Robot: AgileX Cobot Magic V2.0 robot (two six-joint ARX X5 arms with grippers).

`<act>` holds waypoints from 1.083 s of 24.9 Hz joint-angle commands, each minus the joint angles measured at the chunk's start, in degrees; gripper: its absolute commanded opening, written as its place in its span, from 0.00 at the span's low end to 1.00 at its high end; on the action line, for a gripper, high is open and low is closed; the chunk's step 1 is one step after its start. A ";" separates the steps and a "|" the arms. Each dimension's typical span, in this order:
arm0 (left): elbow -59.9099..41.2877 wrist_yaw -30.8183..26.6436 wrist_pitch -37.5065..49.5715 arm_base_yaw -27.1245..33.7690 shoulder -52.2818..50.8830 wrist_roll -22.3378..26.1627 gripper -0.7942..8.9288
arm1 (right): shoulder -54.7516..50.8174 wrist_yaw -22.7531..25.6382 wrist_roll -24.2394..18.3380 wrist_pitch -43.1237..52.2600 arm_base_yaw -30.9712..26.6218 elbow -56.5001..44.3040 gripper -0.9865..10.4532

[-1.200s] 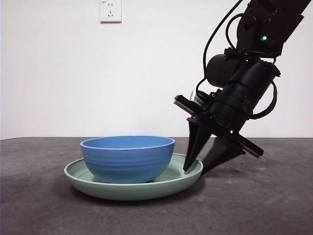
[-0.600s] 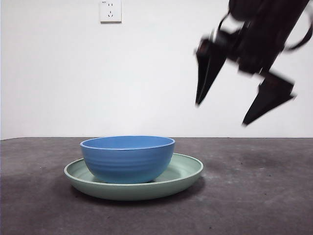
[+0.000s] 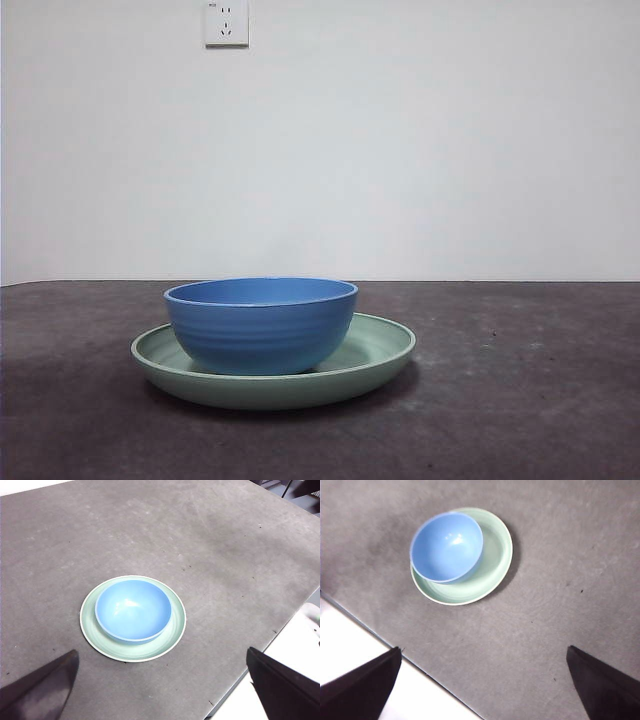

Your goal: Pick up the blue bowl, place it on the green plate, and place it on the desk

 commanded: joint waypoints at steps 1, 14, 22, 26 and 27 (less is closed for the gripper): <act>0.61 -0.07 0.68 -0.42 0.22 -0.15 0.73 | -3.56 0.00 -0.81 -0.28 0.46 0.79 0.63; 0.61 -0.07 0.61 -0.42 0.22 -0.17 0.22 | -9.31 -0.13 -0.79 -3.15 0.46 0.79 0.09; 0.61 -0.07 0.72 -0.42 0.22 -0.17 0.12 | -9.40 -0.09 -0.81 -2.23 0.46 0.79 0.13; 0.61 -0.07 0.72 -0.42 0.22 -0.17 0.12 | -9.40 -0.11 -0.81 -1.81 0.46 0.79 0.13; 0.61 -0.07 0.72 -0.42 0.22 -0.17 0.12 | -9.40 -0.13 -0.81 -1.81 0.46 0.79 0.13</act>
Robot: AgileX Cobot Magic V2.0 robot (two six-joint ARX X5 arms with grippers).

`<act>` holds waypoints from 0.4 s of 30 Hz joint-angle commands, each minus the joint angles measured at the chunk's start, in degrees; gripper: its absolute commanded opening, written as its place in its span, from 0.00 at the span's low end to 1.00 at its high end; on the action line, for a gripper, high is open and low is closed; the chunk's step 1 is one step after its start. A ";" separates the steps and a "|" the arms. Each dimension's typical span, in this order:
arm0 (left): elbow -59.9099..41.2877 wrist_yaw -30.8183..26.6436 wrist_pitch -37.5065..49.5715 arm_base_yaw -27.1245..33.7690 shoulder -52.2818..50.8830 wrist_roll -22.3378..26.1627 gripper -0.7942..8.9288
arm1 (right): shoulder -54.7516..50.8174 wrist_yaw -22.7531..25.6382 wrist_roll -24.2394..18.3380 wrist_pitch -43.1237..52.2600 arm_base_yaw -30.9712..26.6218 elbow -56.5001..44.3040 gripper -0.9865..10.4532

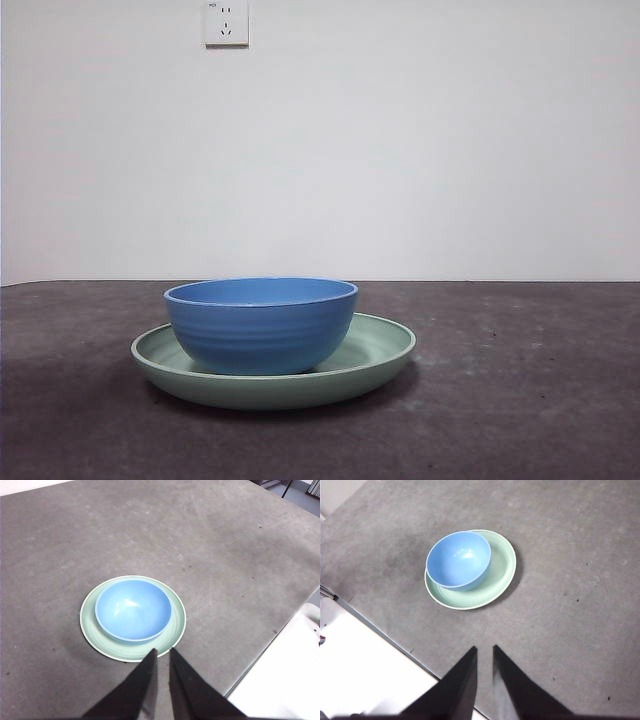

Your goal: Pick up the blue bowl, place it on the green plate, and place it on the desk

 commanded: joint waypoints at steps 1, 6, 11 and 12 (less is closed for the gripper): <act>0.61 -0.07 0.72 -0.42 0.22 -0.15 0.12 | 0.26 -0.04 -0.66 0.74 0.46 0.79 0.13; 0.61 -0.07 0.72 -0.42 0.22 -0.15 0.12 | 0.26 -0.02 -0.66 0.74 0.46 0.79 0.13; -0.72 0.24 0.96 2.78 -0.72 -0.13 0.12 | 0.28 -0.04 -0.66 0.76 0.46 0.79 0.13; -1.42 1.11 1.14 4.79 -0.98 -0.13 0.12 | 0.28 -0.04 -0.66 0.74 0.46 0.79 0.13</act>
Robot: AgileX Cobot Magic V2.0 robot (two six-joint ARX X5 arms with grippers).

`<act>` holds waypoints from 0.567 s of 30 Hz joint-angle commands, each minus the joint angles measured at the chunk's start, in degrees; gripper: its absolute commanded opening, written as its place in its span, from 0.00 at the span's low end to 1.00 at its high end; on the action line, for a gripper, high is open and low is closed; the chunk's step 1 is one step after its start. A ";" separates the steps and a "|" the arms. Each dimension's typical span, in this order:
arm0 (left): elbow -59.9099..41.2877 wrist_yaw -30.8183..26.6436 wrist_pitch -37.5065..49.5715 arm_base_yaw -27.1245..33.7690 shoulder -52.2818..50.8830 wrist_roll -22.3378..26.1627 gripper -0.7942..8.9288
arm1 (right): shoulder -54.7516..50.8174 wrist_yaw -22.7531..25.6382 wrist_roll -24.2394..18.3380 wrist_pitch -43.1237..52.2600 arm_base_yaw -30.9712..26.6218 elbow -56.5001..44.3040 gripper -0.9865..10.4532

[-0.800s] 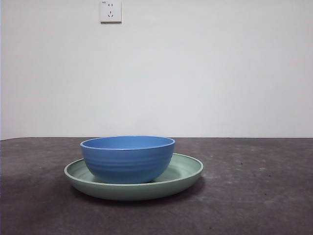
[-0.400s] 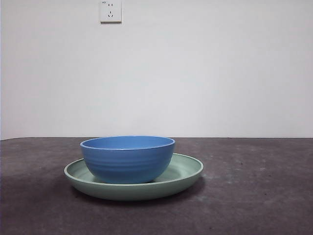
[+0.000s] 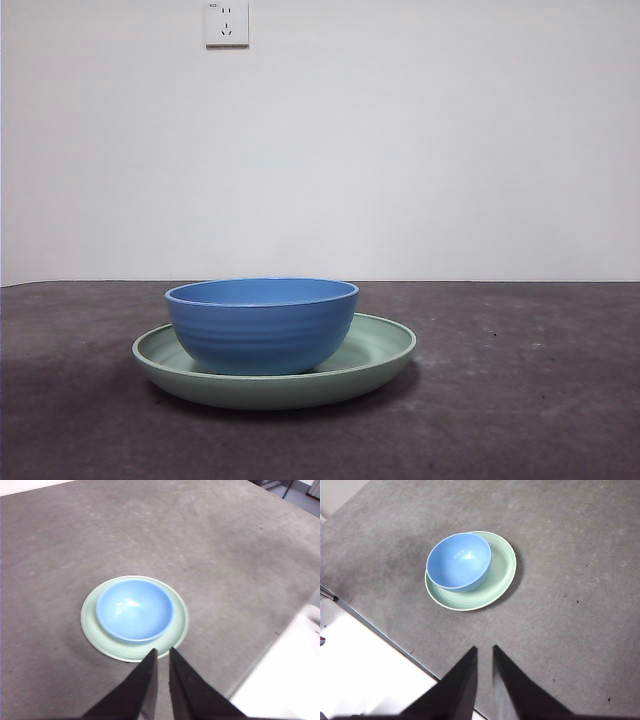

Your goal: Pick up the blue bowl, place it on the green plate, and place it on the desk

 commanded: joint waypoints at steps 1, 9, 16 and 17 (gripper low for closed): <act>-1.90 2.60 0.76 5.99 -0.85 -0.13 0.12 | 0.26 -0.04 -0.66 0.61 0.46 0.79 0.13; -19.76 -2.16 17.59 26.53 -10.78 5.95 0.12 | 0.26 -0.04 -0.66 0.61 0.46 0.79 0.13; -36.57 -2.58 32.74 35.04 -22.05 6.14 0.12 | 0.26 -0.04 -0.66 0.61 0.46 0.79 0.13; -39.06 -2.58 35.32 35.52 -23.37 6.12 0.12 | 0.26 -0.04 -0.66 0.61 0.44 0.79 0.13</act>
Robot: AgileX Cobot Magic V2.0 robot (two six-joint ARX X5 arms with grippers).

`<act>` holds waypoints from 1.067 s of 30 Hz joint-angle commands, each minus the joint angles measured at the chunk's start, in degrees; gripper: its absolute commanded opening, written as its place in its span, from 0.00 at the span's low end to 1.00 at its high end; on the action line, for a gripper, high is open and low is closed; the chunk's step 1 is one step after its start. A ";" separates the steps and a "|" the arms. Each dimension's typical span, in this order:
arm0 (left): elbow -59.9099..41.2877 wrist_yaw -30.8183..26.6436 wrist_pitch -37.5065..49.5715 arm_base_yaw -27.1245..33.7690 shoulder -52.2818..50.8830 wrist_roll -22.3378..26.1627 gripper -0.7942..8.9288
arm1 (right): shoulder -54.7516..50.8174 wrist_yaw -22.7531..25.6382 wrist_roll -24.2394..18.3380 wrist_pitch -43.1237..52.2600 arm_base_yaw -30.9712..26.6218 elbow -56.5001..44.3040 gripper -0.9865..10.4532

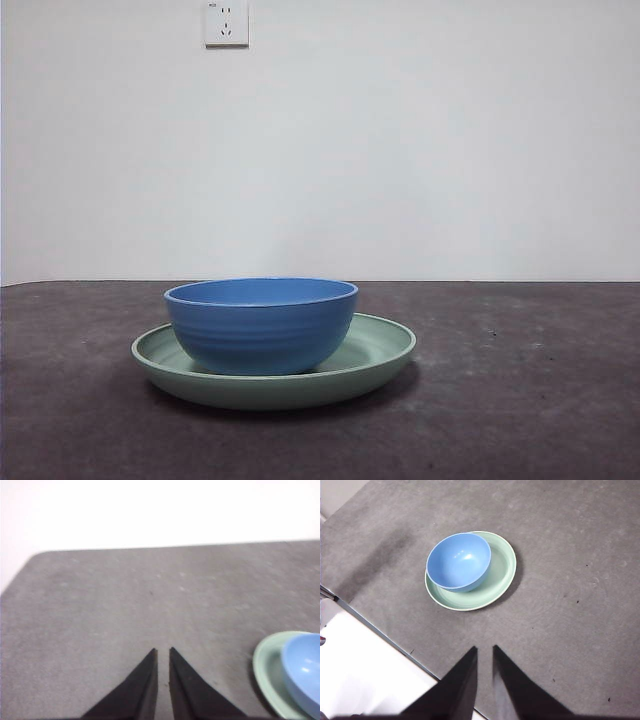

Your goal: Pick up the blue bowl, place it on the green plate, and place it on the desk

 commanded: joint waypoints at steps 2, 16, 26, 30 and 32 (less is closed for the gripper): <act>-8.28 -0.35 8.57 1.25 -3.96 1.07 0.12 | 0.26 -0.02 -0.66 0.61 0.46 0.79 0.13; -18.08 -6.43 10.10 3.06 -6.25 -2.21 0.12 | 0.26 -0.02 -0.66 0.59 0.46 0.79 0.13; -19.28 -6.38 11.52 4.24 -6.25 -2.14 0.12 | 0.26 -0.02 -0.63 0.61 0.46 0.79 0.13; -19.89 -5.51 12.87 3.91 -6.25 -2.16 0.12 | 0.26 -0.04 -0.66 0.61 0.46 0.79 0.13; -19.89 -5.29 12.85 3.93 -6.25 -2.16 0.12 | 0.26 -0.02 -0.66 0.61 0.46 0.79 0.13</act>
